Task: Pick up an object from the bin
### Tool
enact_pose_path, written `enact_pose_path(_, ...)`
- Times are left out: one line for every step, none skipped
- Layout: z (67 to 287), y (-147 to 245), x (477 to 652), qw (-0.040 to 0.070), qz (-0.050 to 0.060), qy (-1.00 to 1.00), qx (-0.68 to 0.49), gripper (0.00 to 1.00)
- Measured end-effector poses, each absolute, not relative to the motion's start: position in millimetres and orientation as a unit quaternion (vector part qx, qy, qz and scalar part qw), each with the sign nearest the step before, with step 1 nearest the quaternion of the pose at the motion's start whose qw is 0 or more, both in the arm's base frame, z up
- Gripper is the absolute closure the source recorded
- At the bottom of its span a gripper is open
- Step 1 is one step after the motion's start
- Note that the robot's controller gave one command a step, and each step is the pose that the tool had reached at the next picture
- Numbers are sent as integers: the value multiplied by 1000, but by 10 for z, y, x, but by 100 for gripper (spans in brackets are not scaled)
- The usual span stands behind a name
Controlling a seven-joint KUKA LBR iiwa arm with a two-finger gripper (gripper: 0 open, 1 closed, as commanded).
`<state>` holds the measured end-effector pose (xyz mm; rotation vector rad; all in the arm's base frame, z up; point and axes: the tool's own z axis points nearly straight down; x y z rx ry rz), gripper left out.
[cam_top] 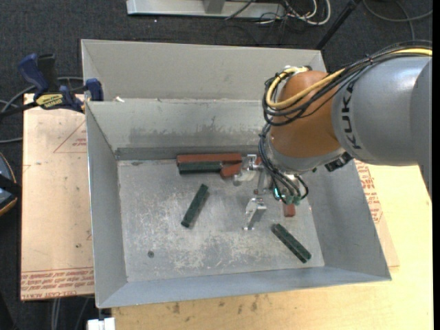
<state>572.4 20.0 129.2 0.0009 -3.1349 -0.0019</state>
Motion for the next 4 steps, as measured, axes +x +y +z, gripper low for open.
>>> enact_pose_path(1312, 200, 5731, 2, -1, -1000, 0, 0)
enact_pose_path(1123, 252, 5784, -2, -1, -1000, -30, 0)
enact_pose_path(1044, 605, 5830, -1, 0, -999, 33, 0)
enact_pose_path(906, 765, 5940, -8, 0, -991, 136, 0)
